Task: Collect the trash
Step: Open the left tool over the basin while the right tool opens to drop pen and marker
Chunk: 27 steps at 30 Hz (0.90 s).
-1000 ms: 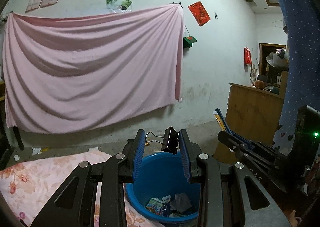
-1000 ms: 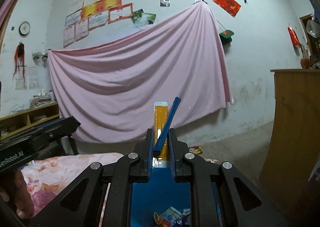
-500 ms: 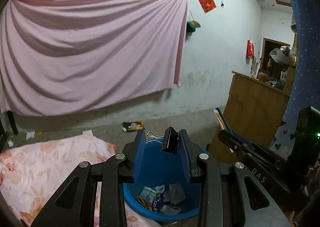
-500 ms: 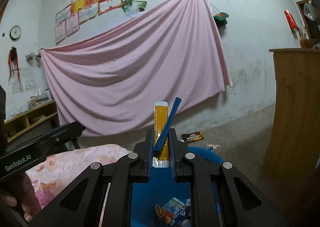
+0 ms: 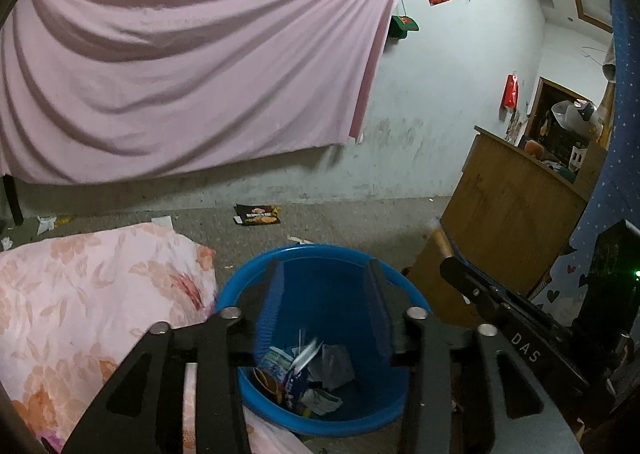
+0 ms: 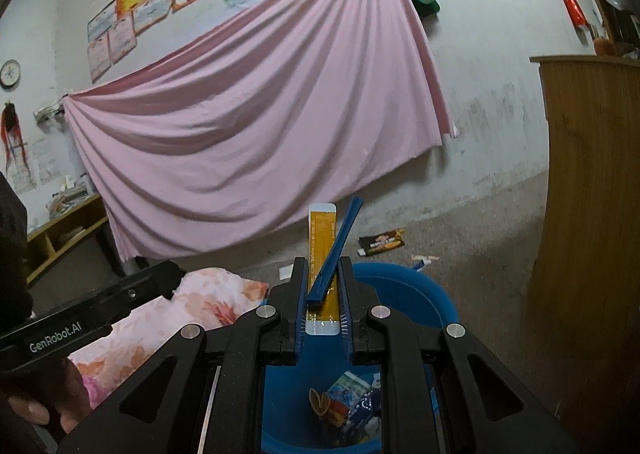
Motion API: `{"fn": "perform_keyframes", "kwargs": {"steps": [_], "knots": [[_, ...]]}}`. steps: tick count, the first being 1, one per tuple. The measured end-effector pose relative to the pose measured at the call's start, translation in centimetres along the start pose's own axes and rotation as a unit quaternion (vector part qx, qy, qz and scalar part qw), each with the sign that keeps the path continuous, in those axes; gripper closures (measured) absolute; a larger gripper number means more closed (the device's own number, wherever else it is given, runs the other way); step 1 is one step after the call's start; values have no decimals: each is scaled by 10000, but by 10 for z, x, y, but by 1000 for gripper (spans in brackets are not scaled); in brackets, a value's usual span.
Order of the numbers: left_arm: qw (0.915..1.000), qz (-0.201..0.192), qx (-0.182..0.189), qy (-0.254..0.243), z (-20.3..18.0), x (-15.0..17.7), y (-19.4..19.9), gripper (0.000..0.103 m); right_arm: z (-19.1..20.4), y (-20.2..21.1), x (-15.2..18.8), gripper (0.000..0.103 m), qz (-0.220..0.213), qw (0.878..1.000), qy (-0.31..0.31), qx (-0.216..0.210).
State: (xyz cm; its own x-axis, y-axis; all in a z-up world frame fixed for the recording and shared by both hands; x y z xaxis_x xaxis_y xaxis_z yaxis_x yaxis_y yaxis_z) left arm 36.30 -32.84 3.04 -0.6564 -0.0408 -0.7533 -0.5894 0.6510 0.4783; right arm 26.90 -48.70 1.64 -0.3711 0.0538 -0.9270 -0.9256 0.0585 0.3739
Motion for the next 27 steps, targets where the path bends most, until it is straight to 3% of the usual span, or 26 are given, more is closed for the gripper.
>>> {"fn": "perform_keyframes", "kwargs": {"steps": [3, 7, 13, 16, 24, 27], "knots": [[10000, 22, -40, 11, -1, 1, -1, 62, -1, -3, 2, 88, 111, 9999, -22, -28], [9999, -28, -105, 64, 2, 1, 4, 61, 0, -5, 3, 78, 169, 9998, -10, -49], [9993, -192, -309, 54, 9, 1, 21, 60, 0, -2, 2, 78, 142, 9999, -4, -46], [9986, -331, -408, 27, 13, 2, 34, 51, 2, 1, 0, 78, 98, 9999, 14, -35], [9956, -549, -756, 87, 28, 9, 68, 49, 13, 10, -4, 76, -68, 9998, 167, -65], [9937, -672, -894, 104, 33, 11, 82, 39, 20, 14, -6, 73, -123, 9996, 264, -71]]}}
Point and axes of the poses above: each gripper's, at about its wrist camera, not at the fingertips, and y roughly against the way its jaws point, z to its left, x to its underside, the point moved 2 cm from there along -y, roughly the way its jaws point, and after that the axes turned 14 degrees about y, right-handed, at the moved point
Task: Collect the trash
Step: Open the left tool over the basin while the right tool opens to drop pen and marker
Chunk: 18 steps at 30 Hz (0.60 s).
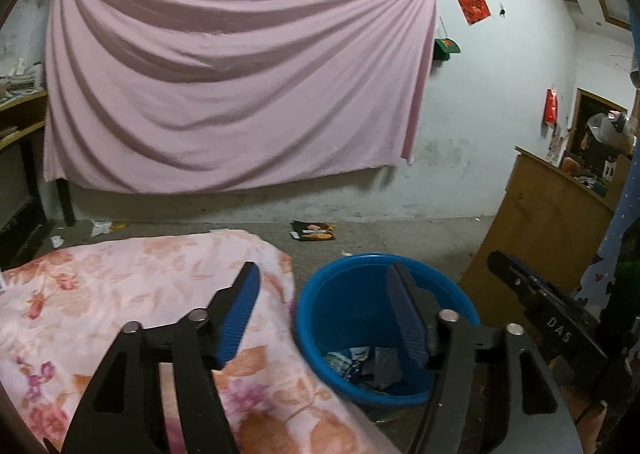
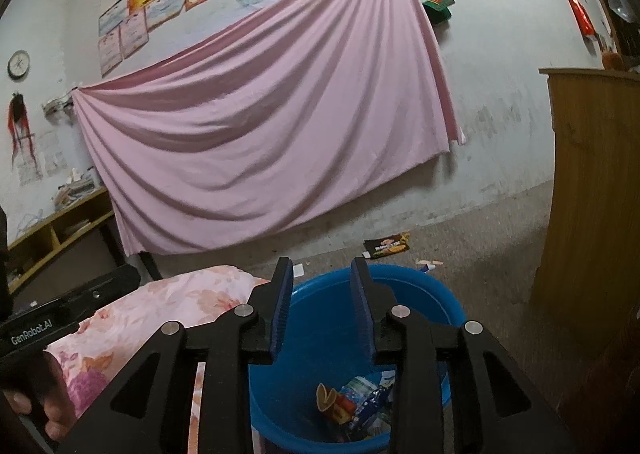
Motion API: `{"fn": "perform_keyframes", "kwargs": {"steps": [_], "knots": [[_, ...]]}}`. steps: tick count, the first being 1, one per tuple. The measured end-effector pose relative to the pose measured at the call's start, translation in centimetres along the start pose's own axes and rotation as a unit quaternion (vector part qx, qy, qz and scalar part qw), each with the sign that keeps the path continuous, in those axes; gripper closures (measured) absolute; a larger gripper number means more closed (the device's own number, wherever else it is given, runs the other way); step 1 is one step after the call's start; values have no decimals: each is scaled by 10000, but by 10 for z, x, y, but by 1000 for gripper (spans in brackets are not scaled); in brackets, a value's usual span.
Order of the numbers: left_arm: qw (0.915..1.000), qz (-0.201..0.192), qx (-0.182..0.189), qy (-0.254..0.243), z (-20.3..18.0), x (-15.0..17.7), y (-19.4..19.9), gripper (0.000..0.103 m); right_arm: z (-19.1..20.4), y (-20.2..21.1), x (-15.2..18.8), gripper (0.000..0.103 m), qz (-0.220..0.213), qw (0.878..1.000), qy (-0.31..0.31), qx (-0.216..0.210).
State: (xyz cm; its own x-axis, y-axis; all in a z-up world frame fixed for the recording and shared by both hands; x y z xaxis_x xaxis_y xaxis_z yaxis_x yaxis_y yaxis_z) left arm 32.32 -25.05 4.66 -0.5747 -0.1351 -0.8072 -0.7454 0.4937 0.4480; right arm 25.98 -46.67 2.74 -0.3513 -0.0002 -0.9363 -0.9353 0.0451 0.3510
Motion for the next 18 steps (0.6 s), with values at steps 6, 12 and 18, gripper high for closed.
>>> {"fn": "perform_keyframes", "kwargs": {"steps": [6, 12, 18], "knots": [[9992, -310, -137, 203, 17, -2, 25, 20, 12, 10, -3, 61, -146, 9998, 94, 10], [9952, -849, -363, 332, 36, -2, 61, 4, 26, 23, -7, 43, -327, 9993, 176, 71], [9919, -1068, -553, 414, 58, 6, 90, 3, 43, 37, -10, 23, -552, 9982, 239, 80]]}}
Point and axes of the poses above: each gripper's, at about its wrist camera, not at the fingertips, and y roughly against the way its jaws point, z to its left, x to its underside, the point moved 2 cm from there along -y, roughly the way its jaws point, and after that the axes turned 14 degrees about y, right-handed, at the moved point
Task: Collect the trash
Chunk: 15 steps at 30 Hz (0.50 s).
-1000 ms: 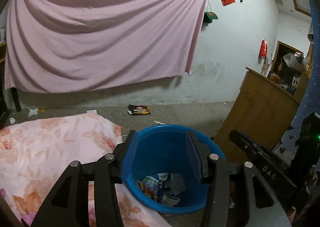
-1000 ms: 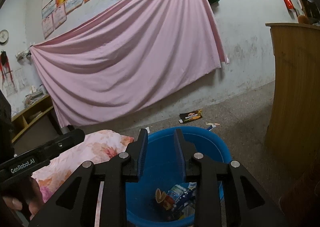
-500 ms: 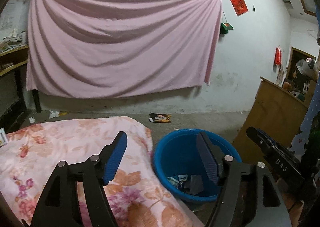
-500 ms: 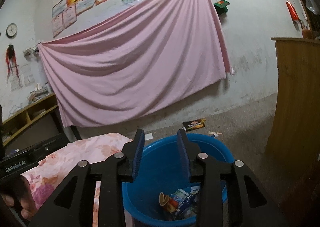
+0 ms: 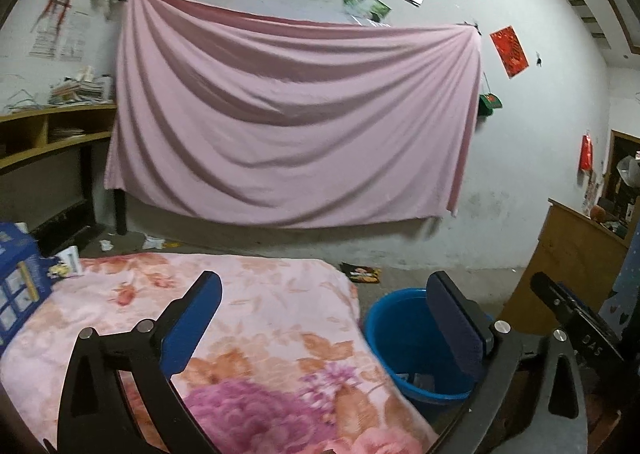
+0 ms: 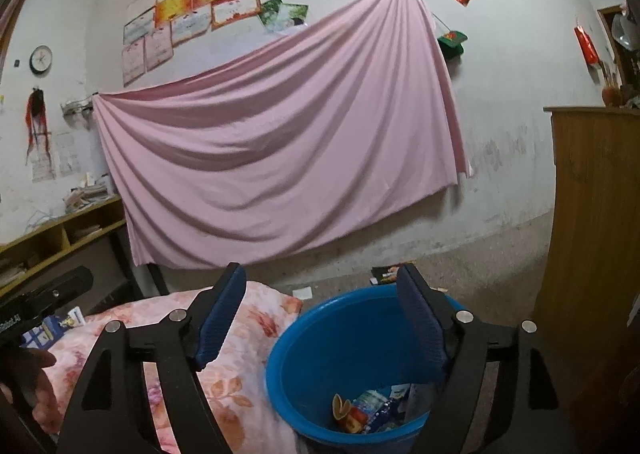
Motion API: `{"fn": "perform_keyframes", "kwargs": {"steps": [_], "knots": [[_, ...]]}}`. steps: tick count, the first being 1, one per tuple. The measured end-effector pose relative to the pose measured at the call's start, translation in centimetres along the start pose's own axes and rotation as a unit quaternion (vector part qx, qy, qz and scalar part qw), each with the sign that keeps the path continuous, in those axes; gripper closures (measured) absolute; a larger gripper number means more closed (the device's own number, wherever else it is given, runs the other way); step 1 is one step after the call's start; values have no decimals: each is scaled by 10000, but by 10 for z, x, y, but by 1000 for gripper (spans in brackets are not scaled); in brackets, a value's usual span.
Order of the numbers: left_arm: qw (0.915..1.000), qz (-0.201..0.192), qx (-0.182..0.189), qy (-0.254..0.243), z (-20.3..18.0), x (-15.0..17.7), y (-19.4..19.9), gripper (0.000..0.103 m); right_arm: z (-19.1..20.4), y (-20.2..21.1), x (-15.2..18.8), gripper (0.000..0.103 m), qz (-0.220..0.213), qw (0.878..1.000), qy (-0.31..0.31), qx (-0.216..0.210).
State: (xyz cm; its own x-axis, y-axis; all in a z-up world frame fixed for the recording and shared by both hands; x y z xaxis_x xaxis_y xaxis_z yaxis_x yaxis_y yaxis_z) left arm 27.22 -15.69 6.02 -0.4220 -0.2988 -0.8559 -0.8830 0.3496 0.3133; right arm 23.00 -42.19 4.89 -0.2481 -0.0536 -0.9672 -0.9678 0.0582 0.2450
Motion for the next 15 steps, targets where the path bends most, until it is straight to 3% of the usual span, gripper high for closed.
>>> {"fn": "perform_keyframes", "kwargs": {"steps": [10, 15], "knots": [[9989, -378, -257, 51, 34, 13, 63, 2, 28, 42, 8, 2, -384, 9992, 122, 83], [9982, -509, -300, -42, 40, 22, 92, 2, 40, 69, 14, 0, -647, 9977, 152, 143]]}}
Point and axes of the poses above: each gripper's, at about its wrist camera, not at the fingertips, and y roughly against the way its jaws point, z to its left, x to its underside, the point moved 2 cm from there along -y, roughly the way its jaws point, and after that the axes turned 14 degrees about y, right-handed, at the moved point
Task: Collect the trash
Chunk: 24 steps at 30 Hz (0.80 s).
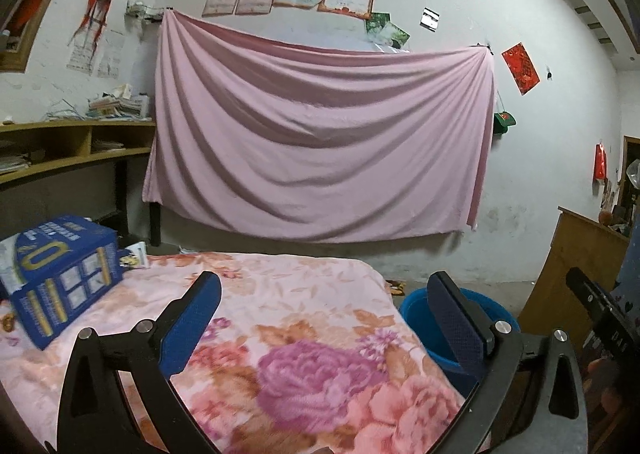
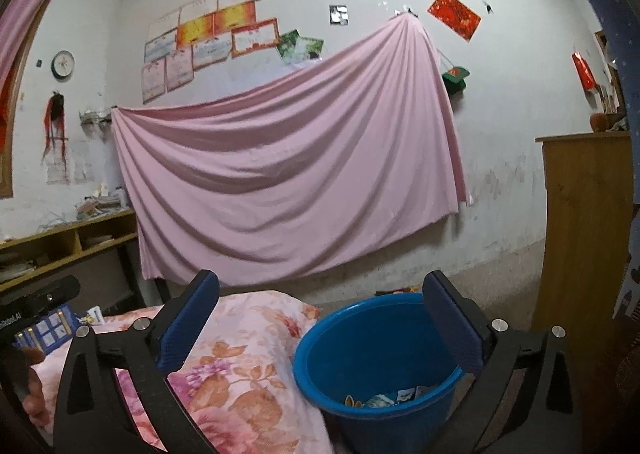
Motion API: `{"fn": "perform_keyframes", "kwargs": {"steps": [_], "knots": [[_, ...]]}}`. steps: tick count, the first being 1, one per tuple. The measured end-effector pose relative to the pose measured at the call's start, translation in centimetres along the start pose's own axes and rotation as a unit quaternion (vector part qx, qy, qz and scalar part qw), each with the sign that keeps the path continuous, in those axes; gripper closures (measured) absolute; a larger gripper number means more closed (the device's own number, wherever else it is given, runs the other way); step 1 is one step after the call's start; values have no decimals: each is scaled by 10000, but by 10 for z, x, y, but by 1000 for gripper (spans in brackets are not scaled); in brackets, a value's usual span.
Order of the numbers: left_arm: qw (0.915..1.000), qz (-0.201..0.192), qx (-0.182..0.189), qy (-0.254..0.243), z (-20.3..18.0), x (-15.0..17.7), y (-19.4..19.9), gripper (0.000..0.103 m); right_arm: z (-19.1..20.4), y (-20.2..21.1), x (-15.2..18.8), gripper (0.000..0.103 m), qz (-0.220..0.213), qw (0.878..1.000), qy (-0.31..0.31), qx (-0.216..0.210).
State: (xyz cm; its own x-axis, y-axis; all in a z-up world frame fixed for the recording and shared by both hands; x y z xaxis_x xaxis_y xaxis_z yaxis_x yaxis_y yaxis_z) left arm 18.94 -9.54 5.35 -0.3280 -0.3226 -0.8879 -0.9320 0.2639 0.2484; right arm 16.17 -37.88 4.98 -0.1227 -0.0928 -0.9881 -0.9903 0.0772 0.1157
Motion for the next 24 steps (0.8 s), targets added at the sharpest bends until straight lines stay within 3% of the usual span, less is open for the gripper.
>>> {"fn": "perform_keyframes", "kwargs": {"steps": [16, 24], "knots": [[9997, -131, -94, -171, 22, 27, 81, 2, 37, 76, 5, 0, -179, 9998, 49, 116], [9994, -185, -177, -236, 36, 44, 111, 2, 54, 100, 12, 0, -10, 9998, 85, 177]]}}
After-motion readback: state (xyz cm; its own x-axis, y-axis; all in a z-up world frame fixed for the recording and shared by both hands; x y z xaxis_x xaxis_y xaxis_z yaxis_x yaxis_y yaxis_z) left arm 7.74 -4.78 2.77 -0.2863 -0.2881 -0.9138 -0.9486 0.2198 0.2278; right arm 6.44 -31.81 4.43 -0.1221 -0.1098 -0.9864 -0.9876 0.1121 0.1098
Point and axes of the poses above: each gripper's, at about its wrist camera, not at the fingertips, and y roughly against the way its jaws point, z to its left, x to its underside, the point moved 2 cm from there along -y, roughly the way its jaws point, and after that the axes turned 14 degrees about y, right-handed, at the moved point
